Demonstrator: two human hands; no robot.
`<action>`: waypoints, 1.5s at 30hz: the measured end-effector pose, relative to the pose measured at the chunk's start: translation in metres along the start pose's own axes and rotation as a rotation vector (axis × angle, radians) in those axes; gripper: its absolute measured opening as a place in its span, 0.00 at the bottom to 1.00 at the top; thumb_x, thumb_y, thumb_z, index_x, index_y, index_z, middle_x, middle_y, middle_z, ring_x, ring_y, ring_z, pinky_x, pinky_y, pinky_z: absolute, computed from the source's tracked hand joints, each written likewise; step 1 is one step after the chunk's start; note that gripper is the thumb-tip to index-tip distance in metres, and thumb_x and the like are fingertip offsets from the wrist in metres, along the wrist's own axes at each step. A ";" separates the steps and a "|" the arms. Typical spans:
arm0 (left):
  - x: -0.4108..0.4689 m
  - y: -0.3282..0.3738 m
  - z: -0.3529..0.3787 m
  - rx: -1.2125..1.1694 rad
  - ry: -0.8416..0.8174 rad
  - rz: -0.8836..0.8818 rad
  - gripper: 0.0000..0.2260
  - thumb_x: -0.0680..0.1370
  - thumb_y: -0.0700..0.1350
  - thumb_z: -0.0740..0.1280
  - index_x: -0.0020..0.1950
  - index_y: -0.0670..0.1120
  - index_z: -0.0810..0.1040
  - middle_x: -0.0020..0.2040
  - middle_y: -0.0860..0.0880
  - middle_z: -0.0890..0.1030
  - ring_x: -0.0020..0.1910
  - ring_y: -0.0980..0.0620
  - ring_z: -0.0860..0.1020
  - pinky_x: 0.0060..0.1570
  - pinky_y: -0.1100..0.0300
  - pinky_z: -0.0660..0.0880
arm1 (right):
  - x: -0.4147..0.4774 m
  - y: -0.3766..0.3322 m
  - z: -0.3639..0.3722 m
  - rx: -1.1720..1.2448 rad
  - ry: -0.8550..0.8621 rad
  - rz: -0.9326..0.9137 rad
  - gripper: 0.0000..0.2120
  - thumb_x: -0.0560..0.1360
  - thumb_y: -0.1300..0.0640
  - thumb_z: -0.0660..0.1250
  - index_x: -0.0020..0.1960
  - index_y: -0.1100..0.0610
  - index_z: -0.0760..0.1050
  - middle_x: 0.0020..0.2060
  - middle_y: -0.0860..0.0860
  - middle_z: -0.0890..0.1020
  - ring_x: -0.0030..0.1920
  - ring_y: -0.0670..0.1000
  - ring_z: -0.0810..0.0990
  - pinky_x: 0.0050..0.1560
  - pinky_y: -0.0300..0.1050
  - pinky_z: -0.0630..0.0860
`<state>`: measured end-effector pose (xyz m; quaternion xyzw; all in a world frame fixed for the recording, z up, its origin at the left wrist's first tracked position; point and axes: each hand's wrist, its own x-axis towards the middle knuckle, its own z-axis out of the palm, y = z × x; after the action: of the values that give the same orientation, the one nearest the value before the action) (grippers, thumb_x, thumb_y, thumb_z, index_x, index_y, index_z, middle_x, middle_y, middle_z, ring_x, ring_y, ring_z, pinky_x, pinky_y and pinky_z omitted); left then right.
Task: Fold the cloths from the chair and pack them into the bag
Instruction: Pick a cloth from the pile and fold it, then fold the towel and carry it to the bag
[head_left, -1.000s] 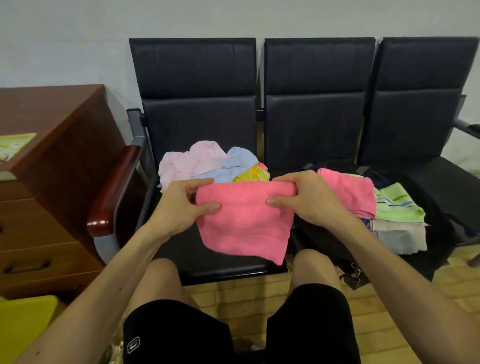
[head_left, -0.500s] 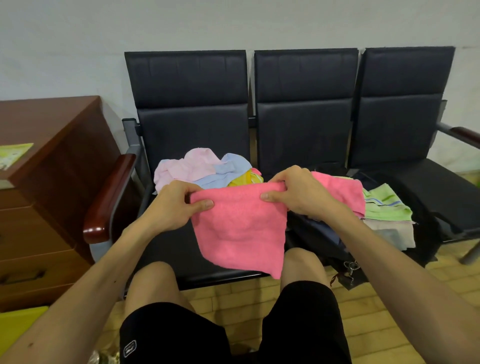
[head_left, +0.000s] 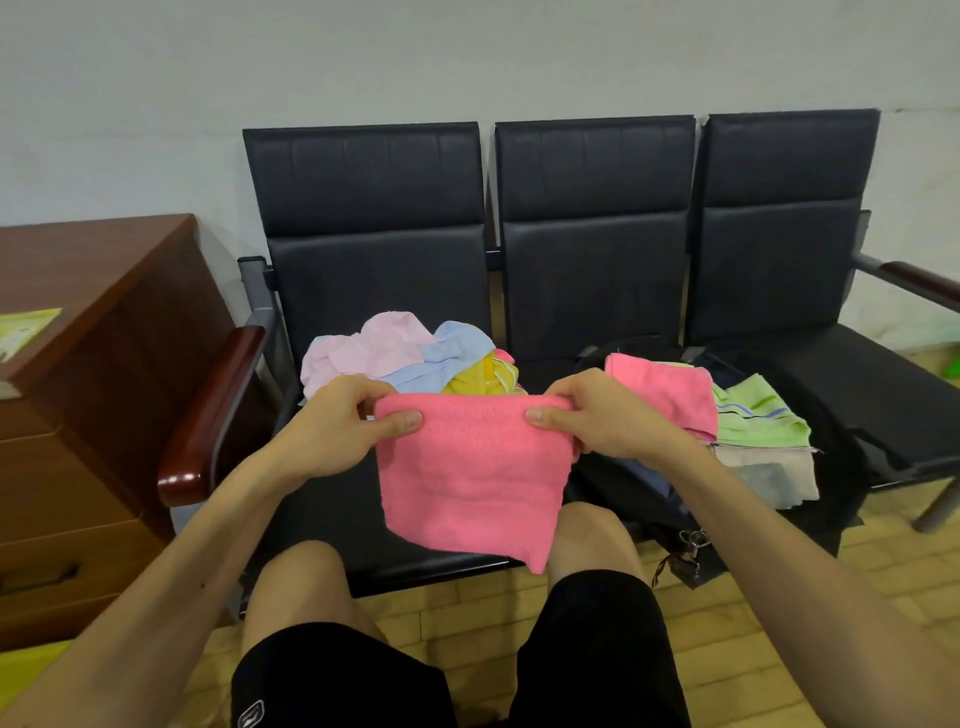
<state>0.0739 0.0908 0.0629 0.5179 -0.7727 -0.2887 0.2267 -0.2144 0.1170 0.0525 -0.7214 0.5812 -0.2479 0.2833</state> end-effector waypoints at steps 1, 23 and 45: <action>-0.002 0.003 -0.001 -0.022 0.003 0.013 0.16 0.75 0.55 0.70 0.47 0.42 0.84 0.47 0.44 0.80 0.44 0.57 0.77 0.43 0.67 0.72 | -0.005 0.003 -0.001 0.099 -0.042 0.013 0.17 0.77 0.49 0.69 0.44 0.64 0.79 0.28 0.54 0.79 0.27 0.50 0.77 0.30 0.39 0.73; 0.094 0.038 0.167 -1.422 -0.266 -0.591 0.21 0.78 0.56 0.64 0.59 0.42 0.84 0.58 0.40 0.83 0.53 0.43 0.84 0.55 0.48 0.76 | -0.033 0.083 0.007 1.362 0.222 0.346 0.22 0.71 0.74 0.59 0.25 0.54 0.74 0.27 0.50 0.74 0.29 0.46 0.74 0.32 0.41 0.71; 0.354 0.034 0.328 -0.572 -0.404 -0.234 0.19 0.79 0.45 0.70 0.69 0.51 0.72 0.61 0.52 0.80 0.58 0.54 0.79 0.59 0.56 0.78 | 0.108 0.342 -0.096 0.368 0.555 0.611 0.14 0.73 0.60 0.75 0.56 0.60 0.77 0.46 0.55 0.84 0.40 0.49 0.81 0.42 0.43 0.76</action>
<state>-0.2898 -0.1589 -0.1352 0.4511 -0.6256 -0.6133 0.1704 -0.4971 -0.0562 -0.1138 -0.3607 0.7677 -0.4361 0.3007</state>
